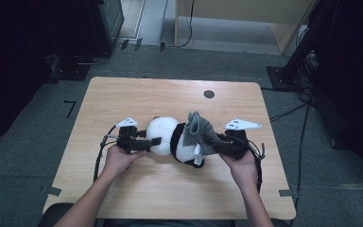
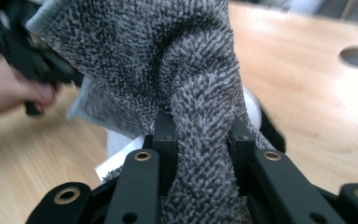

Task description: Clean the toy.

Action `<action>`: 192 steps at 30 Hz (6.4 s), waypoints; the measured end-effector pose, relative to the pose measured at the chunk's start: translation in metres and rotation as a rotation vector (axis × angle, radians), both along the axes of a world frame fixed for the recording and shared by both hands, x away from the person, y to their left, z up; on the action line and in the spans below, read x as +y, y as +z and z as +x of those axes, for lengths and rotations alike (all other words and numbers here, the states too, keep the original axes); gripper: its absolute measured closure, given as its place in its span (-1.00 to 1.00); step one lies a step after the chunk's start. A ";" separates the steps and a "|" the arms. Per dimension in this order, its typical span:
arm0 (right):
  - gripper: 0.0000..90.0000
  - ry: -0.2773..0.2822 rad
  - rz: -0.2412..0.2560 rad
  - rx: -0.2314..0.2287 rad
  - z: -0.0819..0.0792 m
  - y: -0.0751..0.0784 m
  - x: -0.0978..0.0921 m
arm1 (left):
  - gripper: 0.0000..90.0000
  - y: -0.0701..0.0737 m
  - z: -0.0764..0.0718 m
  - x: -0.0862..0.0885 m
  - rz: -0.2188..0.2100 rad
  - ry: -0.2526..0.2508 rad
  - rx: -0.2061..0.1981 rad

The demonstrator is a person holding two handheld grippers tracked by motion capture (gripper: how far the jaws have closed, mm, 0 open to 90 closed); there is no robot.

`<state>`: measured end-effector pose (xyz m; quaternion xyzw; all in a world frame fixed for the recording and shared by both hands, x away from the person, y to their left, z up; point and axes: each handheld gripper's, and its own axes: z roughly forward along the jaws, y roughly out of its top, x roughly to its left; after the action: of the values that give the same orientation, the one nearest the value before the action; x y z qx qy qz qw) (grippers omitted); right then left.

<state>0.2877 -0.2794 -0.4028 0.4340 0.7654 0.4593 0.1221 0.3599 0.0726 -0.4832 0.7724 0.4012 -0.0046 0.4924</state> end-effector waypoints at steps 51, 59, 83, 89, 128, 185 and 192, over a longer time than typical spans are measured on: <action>0.61 -0.217 -0.058 0.151 0.034 -0.055 -0.065 | -0.44 0.000 0.001 0.001 -0.007 -0.005 0.010; 0.62 -0.149 -0.004 -0.030 0.009 0.007 -0.042 | -0.42 0.004 -0.002 0.000 0.006 0.000 0.010; 0.65 0.057 -0.089 -0.019 0.027 -0.003 0.031 | -0.46 0.026 0.018 0.005 0.067 -0.135 -0.033; 0.65 0.068 -0.084 -0.014 0.029 -0.003 0.028 | -0.43 0.032 0.036 0.017 0.071 -0.200 -0.064; 0.67 0.204 -0.216 -0.039 0.034 -0.017 0.117 | -0.31 0.008 0.014 -0.003 0.119 -0.199 -0.057; 0.65 0.080 -0.063 -0.066 0.029 0.021 0.071 | -0.20 0.009 -0.003 -0.009 0.066 -0.071 -0.010; 0.65 0.183 -0.138 0.009 0.033 -0.013 0.112 | -0.21 0.007 -0.007 -0.011 0.075 -0.054 -0.016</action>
<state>0.3204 -0.1672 -0.4163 0.3550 0.8321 0.4128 0.1062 0.3526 0.0617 -0.4758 0.8009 0.3759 0.0032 0.4661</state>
